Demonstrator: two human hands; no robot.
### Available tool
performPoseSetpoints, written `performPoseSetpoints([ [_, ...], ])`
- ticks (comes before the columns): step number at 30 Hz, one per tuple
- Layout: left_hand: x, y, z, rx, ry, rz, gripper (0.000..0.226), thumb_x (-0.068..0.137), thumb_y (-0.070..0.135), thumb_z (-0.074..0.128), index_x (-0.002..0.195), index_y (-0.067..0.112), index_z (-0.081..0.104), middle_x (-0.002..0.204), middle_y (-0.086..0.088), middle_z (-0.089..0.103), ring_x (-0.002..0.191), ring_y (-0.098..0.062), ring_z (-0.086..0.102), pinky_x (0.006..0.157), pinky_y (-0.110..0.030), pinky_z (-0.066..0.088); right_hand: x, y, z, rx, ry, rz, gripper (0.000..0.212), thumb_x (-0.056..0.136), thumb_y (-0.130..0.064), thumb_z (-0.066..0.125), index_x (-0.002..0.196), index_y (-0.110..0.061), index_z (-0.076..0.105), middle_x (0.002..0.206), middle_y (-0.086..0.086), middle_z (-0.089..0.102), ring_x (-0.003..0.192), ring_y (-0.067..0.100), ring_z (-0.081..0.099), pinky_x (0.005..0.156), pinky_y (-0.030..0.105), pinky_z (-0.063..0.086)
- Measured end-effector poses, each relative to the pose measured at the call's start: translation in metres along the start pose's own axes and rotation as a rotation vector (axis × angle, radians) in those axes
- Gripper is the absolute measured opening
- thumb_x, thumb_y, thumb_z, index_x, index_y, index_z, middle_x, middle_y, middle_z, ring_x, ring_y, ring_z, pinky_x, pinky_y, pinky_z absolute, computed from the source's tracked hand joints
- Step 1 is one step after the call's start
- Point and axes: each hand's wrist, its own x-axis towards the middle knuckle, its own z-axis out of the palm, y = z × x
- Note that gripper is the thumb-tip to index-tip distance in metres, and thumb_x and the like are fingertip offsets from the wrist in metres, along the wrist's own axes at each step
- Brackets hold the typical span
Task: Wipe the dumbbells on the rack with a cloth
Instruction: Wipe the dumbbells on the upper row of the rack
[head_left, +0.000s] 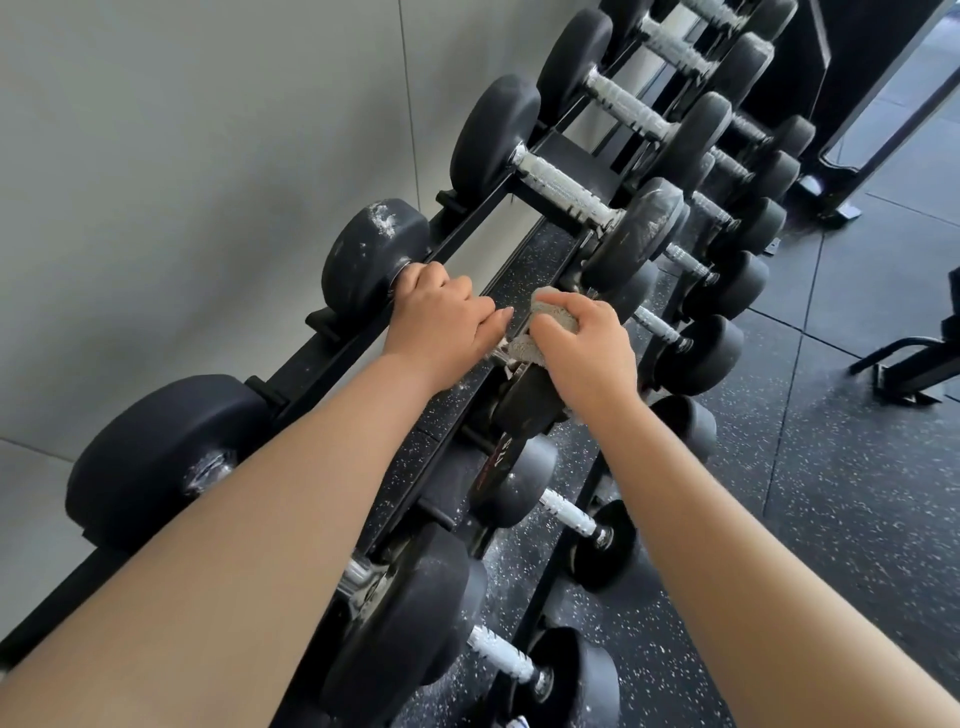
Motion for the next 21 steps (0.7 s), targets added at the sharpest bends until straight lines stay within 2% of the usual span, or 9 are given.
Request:
performPoseSetpoints([
  [2, 0.002, 0.003, -0.006, 0.025, -0.114, -0.033, 0.071, 0.090, 0.051, 0.011, 0.088, 0.014, 0.072, 0.089, -0.012, 0.065, 0.096, -0.037, 0.051, 0.097, -0.044, 0.024, -0.019, 0.004, 0.012, -0.061, 0.165, -0.093, 0.039, 0.088, -0.032, 0.056, 0.126, -0.038, 0.061, 0.137, -0.007, 0.047, 0.123, 0.017, 0.047, 0.091, 0.032, 0.043],
  [4, 0.002, 0.005, -0.009, 0.057, -0.149, -0.050, 0.077, 0.089, 0.050, 0.003, 0.097, 0.015, 0.071, 0.100, -0.012, 0.064, 0.104, -0.035, 0.047, 0.102, -0.044, 0.022, -0.040, 0.010, 0.028, -0.072, 0.303, -0.199, 0.042, 0.088, -0.031, 0.060, 0.131, -0.032, 0.060, 0.145, -0.003, 0.042, 0.135, 0.019, 0.036, 0.093, 0.027, 0.035],
  [8, -0.002, 0.007, -0.005, 0.025, -0.117, -0.066, 0.073, 0.092, 0.048, 0.006, 0.094, 0.014, 0.071, 0.100, -0.014, 0.063, 0.105, -0.036, 0.048, 0.103, -0.045, 0.019, -0.046, 0.017, 0.034, -0.082, 0.342, -0.216, 0.045, 0.087, -0.035, 0.059, 0.132, -0.033, 0.059, 0.149, -0.002, 0.040, 0.140, 0.019, 0.033, 0.092, 0.028, 0.032],
  [11, -0.005, 0.006, 0.000, -0.001, -0.060, -0.054, 0.065, 0.095, 0.046, 0.016, 0.084, 0.010, 0.070, 0.089, -0.015, 0.064, 0.096, -0.038, 0.052, 0.101, -0.048, 0.024, -0.038, 0.013, 0.020, -0.141, 0.262, -0.211, 0.043, 0.087, -0.034, 0.062, 0.130, -0.036, 0.060, 0.145, -0.007, 0.044, 0.133, 0.015, 0.041, 0.094, 0.028, 0.033],
  [13, -0.005, 0.005, 0.002, -0.020, -0.032, -0.048, 0.061, 0.097, 0.044, 0.021, 0.080, 0.010, 0.069, 0.085, -0.015, 0.063, 0.092, -0.038, 0.053, 0.100, -0.046, 0.022, -0.029, 0.006, 0.008, -0.130, 0.185, -0.177, 0.038, 0.087, -0.035, 0.059, 0.124, -0.040, 0.062, 0.135, -0.013, 0.053, 0.121, 0.012, 0.050, 0.093, 0.029, 0.039],
  [16, -0.006, 0.004, 0.000, -0.040, -0.032, -0.035, 0.061, 0.096, 0.045, 0.021, 0.081, 0.011, 0.069, 0.087, -0.013, 0.062, 0.093, -0.036, 0.052, 0.097, -0.043, 0.018, -0.006, -0.004, -0.006, -0.027, -0.011, -0.014, 0.019, 0.081, -0.037, 0.056, 0.093, -0.046, 0.069, 0.100, -0.020, 0.067, 0.099, 0.013, 0.063, 0.088, 0.037, 0.052],
  [18, -0.006, 0.003, -0.002, -0.042, -0.068, -0.031, 0.064, 0.095, 0.048, 0.016, 0.086, 0.014, 0.069, 0.093, -0.011, 0.062, 0.098, -0.035, 0.050, 0.098, -0.041, 0.016, 0.009, -0.007, -0.013, 0.069, -0.122, 0.078, 0.015, 0.077, -0.037, 0.059, 0.080, -0.036, 0.074, 0.082, -0.012, 0.069, 0.087, 0.018, 0.067, 0.084, 0.049, 0.058],
  [20, -0.004, 0.002, -0.005, -0.032, -0.121, -0.032, 0.067, 0.094, 0.051, 0.011, 0.093, 0.017, 0.068, 0.101, -0.008, 0.060, 0.105, -0.033, 0.046, 0.101, -0.040, 0.013, 0.019, -0.005, -0.014, 0.146, -0.147, 0.121, 0.015, 0.078, -0.033, 0.064, 0.081, -0.024, 0.075, 0.079, -0.002, 0.069, 0.080, 0.020, 0.066, 0.081, 0.053, 0.058],
  [21, -0.003, 0.002, -0.006, -0.028, -0.148, -0.032, 0.064, 0.097, 0.051, 0.013, 0.098, 0.018, 0.068, 0.106, -0.008, 0.059, 0.109, -0.033, 0.043, 0.103, -0.040, 0.013, 0.020, -0.003, -0.013, 0.167, -0.131, 0.123, 0.016, 0.078, -0.034, 0.065, 0.081, -0.024, 0.076, 0.079, -0.003, 0.070, 0.080, 0.021, 0.066, 0.082, 0.053, 0.058],
])
